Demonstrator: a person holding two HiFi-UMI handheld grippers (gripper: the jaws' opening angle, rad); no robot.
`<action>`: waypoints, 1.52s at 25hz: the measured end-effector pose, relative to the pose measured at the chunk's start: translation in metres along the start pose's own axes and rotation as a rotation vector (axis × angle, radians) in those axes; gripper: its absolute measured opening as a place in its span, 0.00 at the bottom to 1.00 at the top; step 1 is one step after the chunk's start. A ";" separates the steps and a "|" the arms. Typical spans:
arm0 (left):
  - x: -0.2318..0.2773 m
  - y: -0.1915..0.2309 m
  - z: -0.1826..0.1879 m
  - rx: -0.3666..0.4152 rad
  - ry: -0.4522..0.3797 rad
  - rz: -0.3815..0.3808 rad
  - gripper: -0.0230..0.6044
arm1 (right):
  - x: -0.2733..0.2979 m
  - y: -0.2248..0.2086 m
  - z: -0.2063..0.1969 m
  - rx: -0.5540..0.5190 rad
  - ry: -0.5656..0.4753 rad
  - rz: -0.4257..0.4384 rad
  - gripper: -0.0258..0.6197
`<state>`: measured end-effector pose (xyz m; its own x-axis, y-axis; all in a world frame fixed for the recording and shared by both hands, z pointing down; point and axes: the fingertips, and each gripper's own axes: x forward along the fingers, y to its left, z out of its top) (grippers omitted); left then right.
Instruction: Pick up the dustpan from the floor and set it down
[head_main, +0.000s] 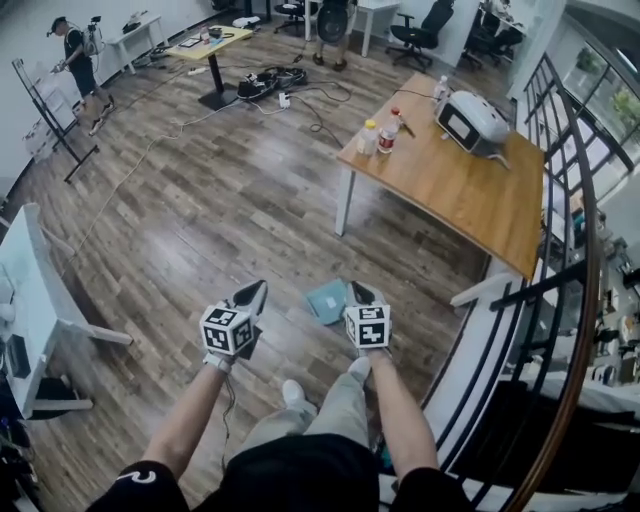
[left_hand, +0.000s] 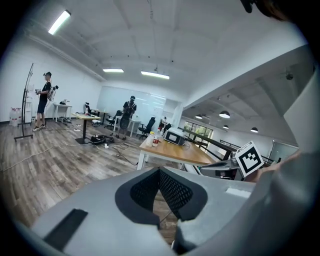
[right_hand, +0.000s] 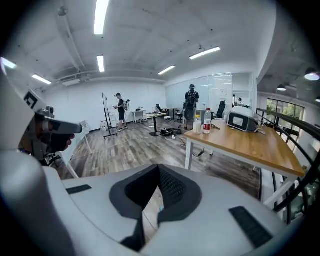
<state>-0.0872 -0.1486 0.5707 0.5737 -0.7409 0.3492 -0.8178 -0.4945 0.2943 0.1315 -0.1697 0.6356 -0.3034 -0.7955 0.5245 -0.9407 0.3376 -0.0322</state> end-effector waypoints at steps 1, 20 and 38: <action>-0.006 -0.003 0.009 0.003 -0.009 -0.002 0.03 | -0.007 0.002 0.008 0.009 -0.007 0.002 0.04; -0.072 -0.002 0.095 0.054 -0.129 0.011 0.03 | -0.091 0.043 0.130 -0.023 -0.179 0.032 0.03; -0.074 -0.005 0.106 0.083 -0.136 -0.009 0.03 | -0.098 0.042 0.138 -0.023 -0.203 0.017 0.03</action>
<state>-0.1304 -0.1391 0.4493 0.5744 -0.7879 0.2218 -0.8167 -0.5333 0.2207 0.1012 -0.1472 0.4649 -0.3459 -0.8739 0.3416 -0.9322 0.3616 -0.0190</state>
